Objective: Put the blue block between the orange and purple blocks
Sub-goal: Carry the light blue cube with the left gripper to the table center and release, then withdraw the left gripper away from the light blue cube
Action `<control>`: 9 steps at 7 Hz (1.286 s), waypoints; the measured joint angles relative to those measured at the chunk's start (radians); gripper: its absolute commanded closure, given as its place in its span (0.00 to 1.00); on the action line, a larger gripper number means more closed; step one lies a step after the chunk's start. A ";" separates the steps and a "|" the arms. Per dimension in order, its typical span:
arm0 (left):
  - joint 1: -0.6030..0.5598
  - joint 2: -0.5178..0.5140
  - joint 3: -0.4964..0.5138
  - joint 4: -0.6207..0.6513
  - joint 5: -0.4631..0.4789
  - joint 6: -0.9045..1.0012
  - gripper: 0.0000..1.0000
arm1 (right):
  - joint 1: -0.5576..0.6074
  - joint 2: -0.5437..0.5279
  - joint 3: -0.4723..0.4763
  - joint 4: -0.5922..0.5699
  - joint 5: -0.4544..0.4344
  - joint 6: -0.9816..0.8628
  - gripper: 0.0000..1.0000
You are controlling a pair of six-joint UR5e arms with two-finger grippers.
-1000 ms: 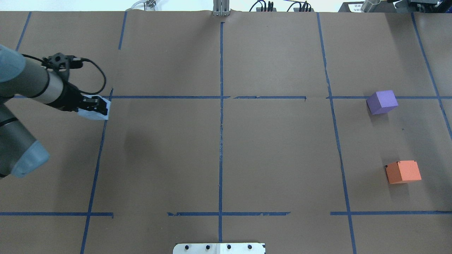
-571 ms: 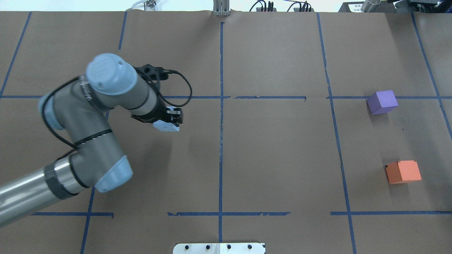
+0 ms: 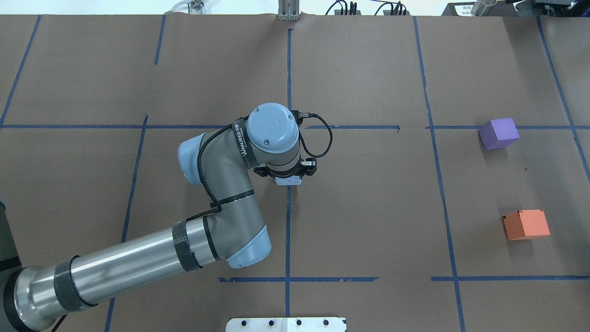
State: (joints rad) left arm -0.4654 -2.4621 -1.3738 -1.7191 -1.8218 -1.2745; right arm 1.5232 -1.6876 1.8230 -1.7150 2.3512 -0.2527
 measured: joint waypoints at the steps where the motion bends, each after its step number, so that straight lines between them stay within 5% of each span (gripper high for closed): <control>1: 0.009 -0.005 0.014 0.000 0.003 -0.001 0.39 | 0.000 0.000 0.000 0.000 0.000 0.001 0.00; 3: 0.013 -0.006 0.038 0.001 0.004 -0.003 0.00 | 0.000 -0.001 0.001 0.000 0.000 0.000 0.00; 6: -0.018 -0.005 0.011 0.021 -0.001 -0.004 0.00 | 0.000 0.000 0.001 0.000 0.000 0.000 0.00; 9: -0.155 0.073 -0.199 0.209 -0.135 0.097 0.00 | 0.000 0.005 0.003 0.000 0.000 0.005 0.00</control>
State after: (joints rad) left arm -0.6205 -2.3893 -1.5727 -1.5098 -1.9566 -1.1778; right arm 1.5232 -1.6826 1.8258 -1.7150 2.3515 -0.2480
